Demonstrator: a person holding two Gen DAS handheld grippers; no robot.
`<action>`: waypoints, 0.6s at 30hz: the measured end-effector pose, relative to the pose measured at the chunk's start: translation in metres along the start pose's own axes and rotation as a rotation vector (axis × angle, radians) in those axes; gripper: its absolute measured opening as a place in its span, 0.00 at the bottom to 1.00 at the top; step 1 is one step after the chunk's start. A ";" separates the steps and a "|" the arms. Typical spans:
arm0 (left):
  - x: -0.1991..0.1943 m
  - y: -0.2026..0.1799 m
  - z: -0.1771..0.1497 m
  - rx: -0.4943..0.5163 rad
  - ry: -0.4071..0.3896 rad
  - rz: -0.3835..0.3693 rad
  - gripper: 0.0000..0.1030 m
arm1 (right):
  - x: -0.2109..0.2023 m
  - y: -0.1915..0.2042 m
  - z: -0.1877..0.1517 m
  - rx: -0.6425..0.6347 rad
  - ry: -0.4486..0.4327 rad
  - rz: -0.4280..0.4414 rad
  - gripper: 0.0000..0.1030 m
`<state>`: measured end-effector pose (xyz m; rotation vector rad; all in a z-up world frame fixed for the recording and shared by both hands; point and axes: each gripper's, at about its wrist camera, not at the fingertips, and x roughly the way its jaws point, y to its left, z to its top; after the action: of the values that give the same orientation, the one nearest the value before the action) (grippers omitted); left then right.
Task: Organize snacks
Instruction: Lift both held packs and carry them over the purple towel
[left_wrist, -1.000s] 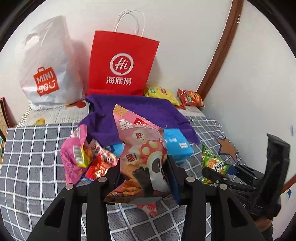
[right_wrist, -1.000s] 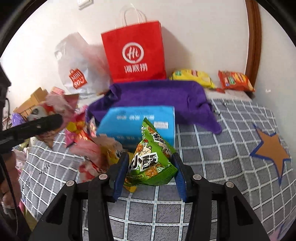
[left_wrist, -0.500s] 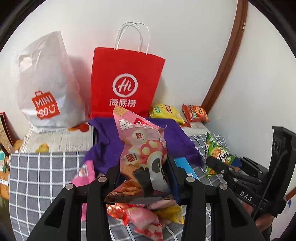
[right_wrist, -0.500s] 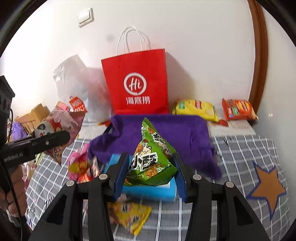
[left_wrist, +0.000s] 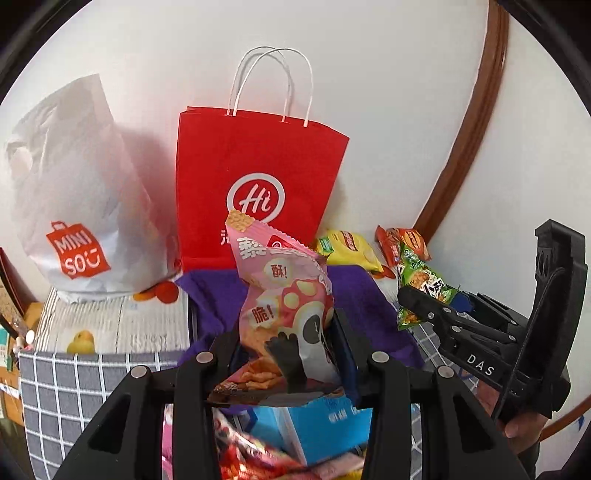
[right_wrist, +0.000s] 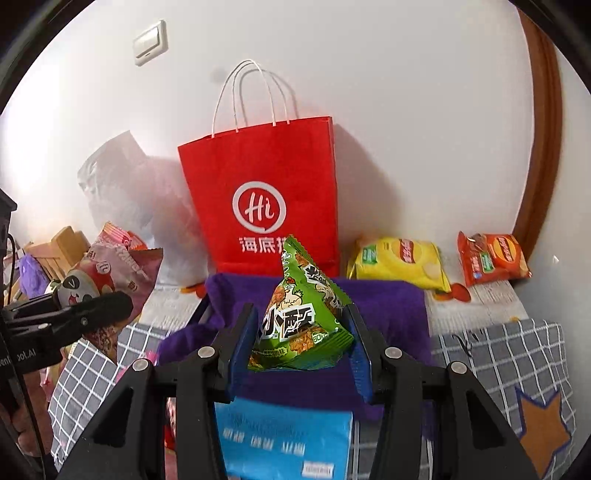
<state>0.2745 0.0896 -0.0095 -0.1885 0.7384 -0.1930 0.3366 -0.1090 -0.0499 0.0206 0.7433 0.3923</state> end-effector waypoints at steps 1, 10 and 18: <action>0.004 0.001 0.003 -0.002 0.000 -0.001 0.39 | 0.004 -0.001 0.003 -0.002 -0.002 -0.001 0.45; 0.046 0.016 0.016 -0.027 0.028 -0.014 0.39 | 0.051 -0.012 0.017 0.001 0.027 0.000 0.45; 0.089 0.033 0.009 -0.024 0.085 0.031 0.39 | 0.097 -0.028 0.002 -0.026 0.092 0.006 0.45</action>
<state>0.3483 0.1013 -0.0685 -0.1929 0.8276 -0.1632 0.4121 -0.1003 -0.1164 -0.0202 0.8291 0.4103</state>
